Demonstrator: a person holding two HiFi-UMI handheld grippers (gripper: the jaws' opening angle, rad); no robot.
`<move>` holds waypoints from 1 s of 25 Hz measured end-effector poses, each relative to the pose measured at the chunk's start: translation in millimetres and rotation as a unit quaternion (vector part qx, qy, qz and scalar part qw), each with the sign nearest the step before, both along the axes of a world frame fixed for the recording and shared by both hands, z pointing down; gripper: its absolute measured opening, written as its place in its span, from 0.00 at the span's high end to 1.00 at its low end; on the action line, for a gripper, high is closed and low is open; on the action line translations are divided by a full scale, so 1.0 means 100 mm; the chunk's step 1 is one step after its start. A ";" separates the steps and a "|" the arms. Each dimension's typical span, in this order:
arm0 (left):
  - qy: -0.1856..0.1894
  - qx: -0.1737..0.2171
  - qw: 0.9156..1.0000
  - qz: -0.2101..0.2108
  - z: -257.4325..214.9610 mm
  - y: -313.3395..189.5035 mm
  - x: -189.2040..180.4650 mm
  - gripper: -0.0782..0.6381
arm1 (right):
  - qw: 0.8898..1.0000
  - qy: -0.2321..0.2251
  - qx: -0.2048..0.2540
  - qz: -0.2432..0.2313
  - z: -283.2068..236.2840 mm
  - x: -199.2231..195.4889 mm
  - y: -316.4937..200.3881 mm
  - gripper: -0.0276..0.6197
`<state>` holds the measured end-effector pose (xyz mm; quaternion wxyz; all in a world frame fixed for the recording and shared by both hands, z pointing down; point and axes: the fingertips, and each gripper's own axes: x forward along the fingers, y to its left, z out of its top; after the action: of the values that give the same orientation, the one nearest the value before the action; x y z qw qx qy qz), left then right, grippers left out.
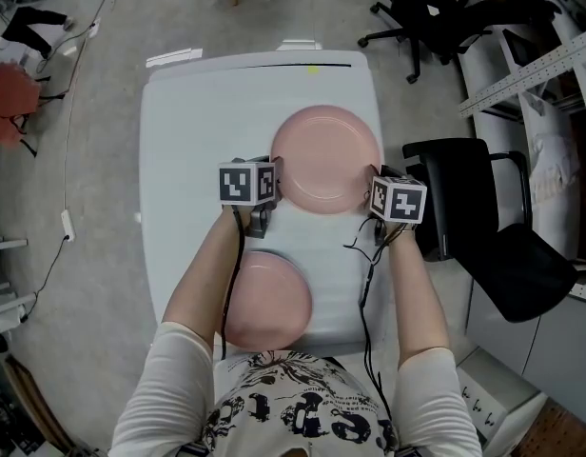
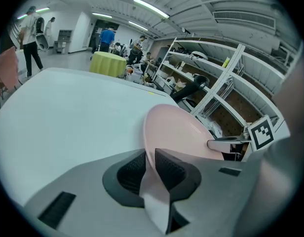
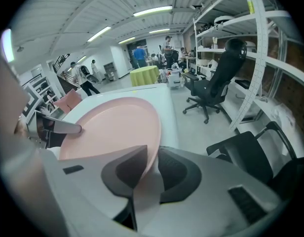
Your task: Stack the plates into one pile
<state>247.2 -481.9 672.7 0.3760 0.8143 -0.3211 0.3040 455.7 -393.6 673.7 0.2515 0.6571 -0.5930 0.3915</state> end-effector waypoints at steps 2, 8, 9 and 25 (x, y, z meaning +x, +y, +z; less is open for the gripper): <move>0.003 -0.007 1.000 -0.001 -0.03 0.05 -0.04 0.81 | 1.000 -0.004 0.001 0.001 -0.03 -0.04 0.05 0.84; 0.014 0.002 1.000 -0.007 -0.25 0.22 -0.14 0.81 | 1.000 -0.011 0.022 -0.012 -0.23 -0.12 0.16 0.85; 0.013 0.006 1.000 -0.009 -0.28 0.26 -0.18 0.81 | 1.000 -0.010 0.025 -0.015 -0.26 -0.15 0.18 0.85; 0.021 0.072 0.996 -0.050 -1.05 1.21 -0.98 0.80 | 0.996 -0.017 0.079 -0.044 -0.96 -0.89 0.96 0.86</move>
<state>149.4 -360.7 567.6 0.3384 0.8282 -0.3746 0.2434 366.6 -298.0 577.8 0.2053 0.6412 -0.6550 0.3431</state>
